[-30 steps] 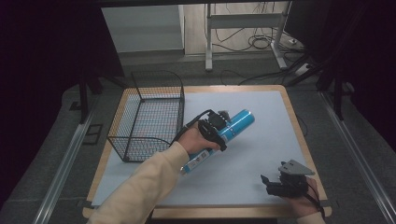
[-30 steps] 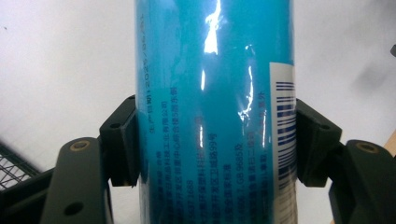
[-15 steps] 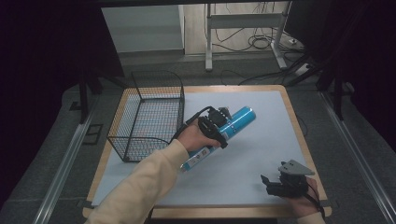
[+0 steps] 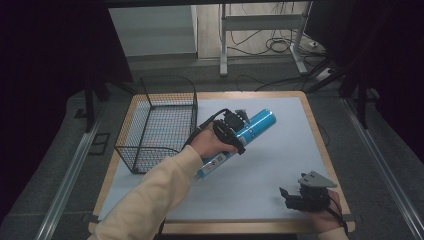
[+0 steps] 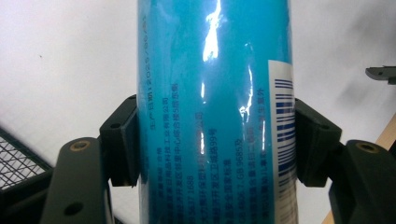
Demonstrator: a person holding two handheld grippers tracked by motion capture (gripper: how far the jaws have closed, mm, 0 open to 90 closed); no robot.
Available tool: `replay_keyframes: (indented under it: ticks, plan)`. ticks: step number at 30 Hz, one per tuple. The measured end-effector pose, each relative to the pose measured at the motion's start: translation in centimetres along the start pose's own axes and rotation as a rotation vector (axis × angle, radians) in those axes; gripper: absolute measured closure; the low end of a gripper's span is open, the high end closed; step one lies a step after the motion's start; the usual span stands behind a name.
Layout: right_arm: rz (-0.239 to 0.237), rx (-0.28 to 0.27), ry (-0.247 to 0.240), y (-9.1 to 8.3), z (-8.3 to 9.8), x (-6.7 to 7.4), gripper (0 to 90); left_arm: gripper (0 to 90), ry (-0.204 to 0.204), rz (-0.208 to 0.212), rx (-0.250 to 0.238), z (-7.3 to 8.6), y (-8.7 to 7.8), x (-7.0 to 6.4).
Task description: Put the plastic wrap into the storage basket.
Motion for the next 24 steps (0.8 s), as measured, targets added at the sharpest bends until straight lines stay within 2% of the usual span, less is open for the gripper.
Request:
replay_keyframes:
  ticks: [10,24]
  plan:
    - [0.0,0.001,0.002,0.0,0.0,-0.1,11.3,31.1,-0.014,-0.013,-0.017,-0.7,-1.1,1.0]
    - [0.007,-0.006,0.002,0.0,0.0,-0.2,11.3,31.1,-0.049,-0.049,-0.052,-1.6,-3.3,3.6]
Point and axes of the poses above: each handheld gripper's, and its own axes: y roughly forward along the jaws, z roughly out of its underside, x roughly to its left, the point moved 7 cm from there along y, roughly forward along the jaws, and after that the axes turned 7 degrees about x, right-handed, at the moved point
